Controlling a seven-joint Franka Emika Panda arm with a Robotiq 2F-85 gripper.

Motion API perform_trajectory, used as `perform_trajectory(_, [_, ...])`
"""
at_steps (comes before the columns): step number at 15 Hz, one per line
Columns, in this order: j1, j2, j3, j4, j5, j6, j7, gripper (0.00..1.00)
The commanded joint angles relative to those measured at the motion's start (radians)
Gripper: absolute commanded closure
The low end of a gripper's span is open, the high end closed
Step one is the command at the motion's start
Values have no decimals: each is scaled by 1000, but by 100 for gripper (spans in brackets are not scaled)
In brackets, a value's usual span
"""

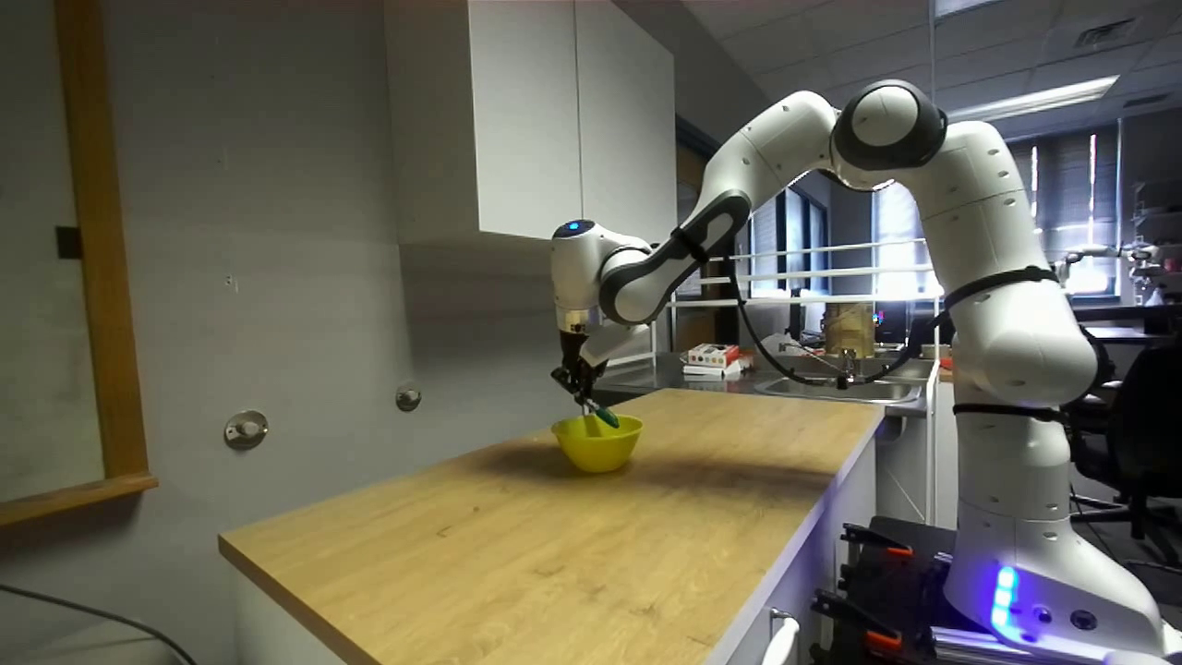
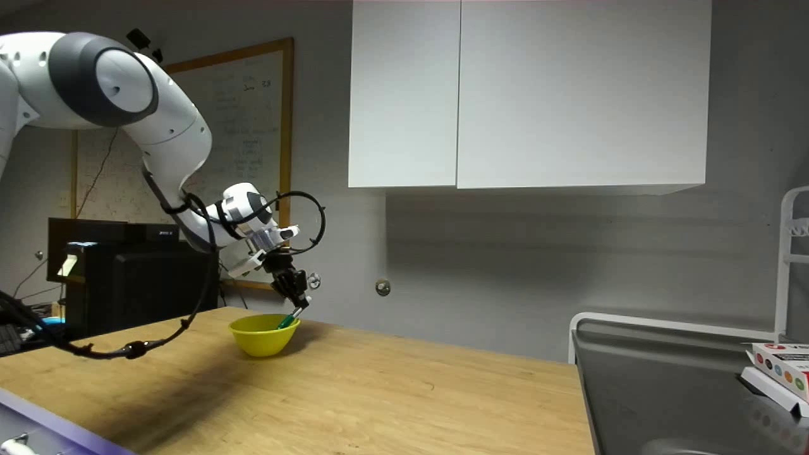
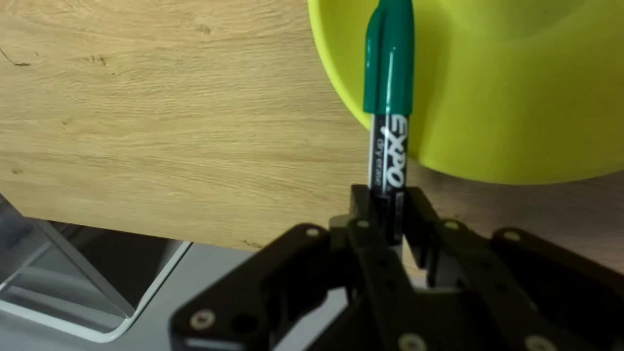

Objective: Put the green marker inside the yellow bowl

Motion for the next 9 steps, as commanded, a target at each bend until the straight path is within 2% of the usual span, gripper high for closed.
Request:
perform_trajectory(1, [22,41,-29,32,-10,3,33,95])
perform_trajectory(8, [33,47,-47,38,-11,-2,60,95])
perform_trajectory(9, [34,44,-48,39,-10,-4,61,92])
